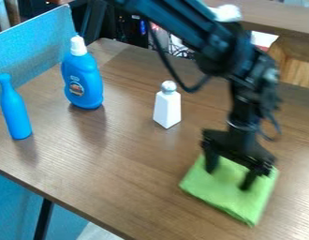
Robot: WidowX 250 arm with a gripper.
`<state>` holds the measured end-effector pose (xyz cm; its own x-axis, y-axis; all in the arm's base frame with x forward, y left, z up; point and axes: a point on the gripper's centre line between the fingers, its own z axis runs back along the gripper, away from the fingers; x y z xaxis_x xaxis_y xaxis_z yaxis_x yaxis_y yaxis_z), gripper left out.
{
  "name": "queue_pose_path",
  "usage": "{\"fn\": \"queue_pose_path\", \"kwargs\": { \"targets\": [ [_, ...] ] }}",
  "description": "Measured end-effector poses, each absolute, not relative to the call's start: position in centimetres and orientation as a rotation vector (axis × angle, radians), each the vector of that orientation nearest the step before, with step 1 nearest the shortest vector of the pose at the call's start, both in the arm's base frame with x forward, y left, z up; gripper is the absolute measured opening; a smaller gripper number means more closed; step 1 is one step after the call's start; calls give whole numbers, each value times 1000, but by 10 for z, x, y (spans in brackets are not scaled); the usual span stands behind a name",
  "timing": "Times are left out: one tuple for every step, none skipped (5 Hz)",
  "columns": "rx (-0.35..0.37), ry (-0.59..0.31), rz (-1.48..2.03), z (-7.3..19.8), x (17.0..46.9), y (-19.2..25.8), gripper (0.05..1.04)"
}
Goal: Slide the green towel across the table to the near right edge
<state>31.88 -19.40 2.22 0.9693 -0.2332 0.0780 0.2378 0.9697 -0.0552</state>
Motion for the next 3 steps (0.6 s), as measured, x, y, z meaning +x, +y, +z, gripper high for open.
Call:
{"fn": "queue_pose_path", "kwargs": {
  "targets": [
    [-98, -49, -310, 24, 298, -238, 1001],
    [-110, -59, -312, 25, 293, -261, 1001],
    [-117, -61, -294, 25, 287, -269, 1001]
  ]
}}
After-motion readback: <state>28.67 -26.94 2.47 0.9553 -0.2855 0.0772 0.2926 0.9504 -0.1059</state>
